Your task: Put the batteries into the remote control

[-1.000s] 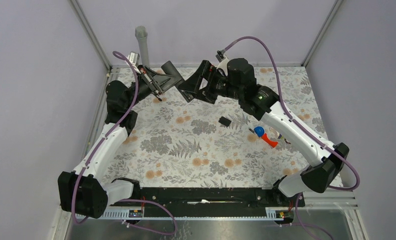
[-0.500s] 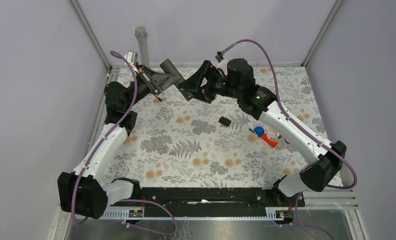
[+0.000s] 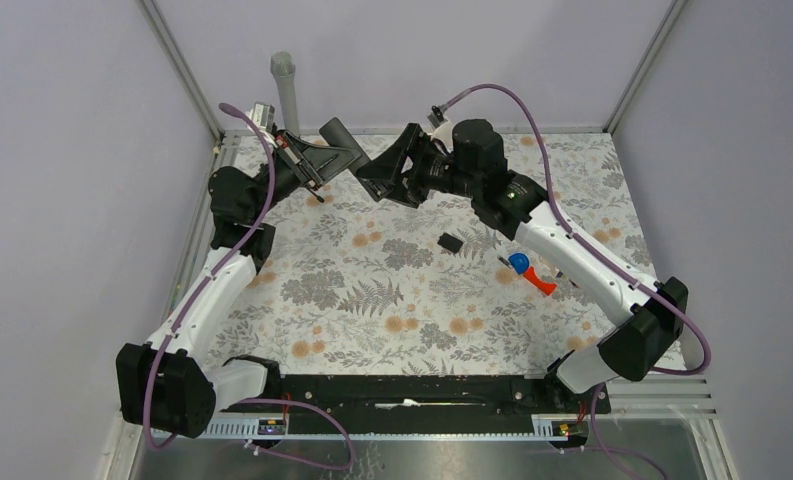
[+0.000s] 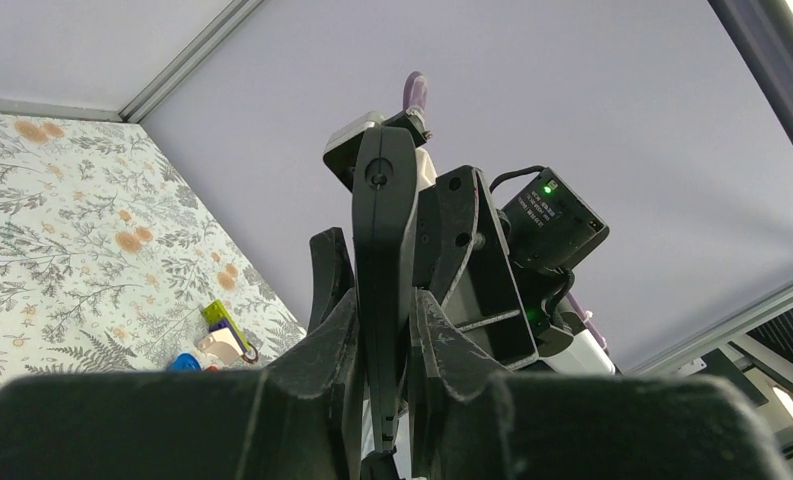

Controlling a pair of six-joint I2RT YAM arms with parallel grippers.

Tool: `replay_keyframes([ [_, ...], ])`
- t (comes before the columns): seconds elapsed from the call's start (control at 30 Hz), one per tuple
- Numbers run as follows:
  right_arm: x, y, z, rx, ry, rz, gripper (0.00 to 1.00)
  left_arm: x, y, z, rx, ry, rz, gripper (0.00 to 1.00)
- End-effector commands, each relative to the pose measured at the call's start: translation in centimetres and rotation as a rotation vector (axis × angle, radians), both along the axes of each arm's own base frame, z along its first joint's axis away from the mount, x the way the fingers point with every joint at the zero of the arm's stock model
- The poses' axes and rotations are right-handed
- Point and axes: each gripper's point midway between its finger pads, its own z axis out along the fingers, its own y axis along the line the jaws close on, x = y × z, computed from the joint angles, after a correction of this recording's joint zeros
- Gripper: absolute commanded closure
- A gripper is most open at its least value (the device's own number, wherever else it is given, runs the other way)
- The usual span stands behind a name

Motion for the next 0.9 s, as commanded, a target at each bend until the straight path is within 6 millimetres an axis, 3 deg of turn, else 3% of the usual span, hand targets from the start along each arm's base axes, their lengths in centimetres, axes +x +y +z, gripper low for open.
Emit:
replay_keyframes([
  [0.0,0.1,0.0,1.0,0.039,-0.019,0.010,0.29,-1.0,0.4,2.1,-0.028,-0.086,0.005,1.00],
  [0.87,0.2,-0.6,0.5,0.067,-0.039,-0.006,0.43,-0.7,0.9,3.8,-0.089,0.004,0.028,1.00],
])
